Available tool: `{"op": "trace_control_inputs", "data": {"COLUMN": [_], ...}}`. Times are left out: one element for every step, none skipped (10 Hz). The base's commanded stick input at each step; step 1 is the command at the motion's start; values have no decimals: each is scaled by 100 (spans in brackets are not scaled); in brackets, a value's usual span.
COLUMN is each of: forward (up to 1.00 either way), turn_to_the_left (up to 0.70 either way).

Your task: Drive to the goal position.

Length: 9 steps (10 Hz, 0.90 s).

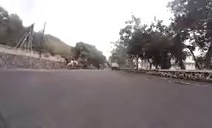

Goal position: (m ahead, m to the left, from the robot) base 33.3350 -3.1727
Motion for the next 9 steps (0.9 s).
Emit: {"op": "trace_control_inputs", "data": {"forward": [100,100,100,100,100,100,100,100,100], "turn_to_the_left": [0,0,0,0,0,0,0,0,0]}}
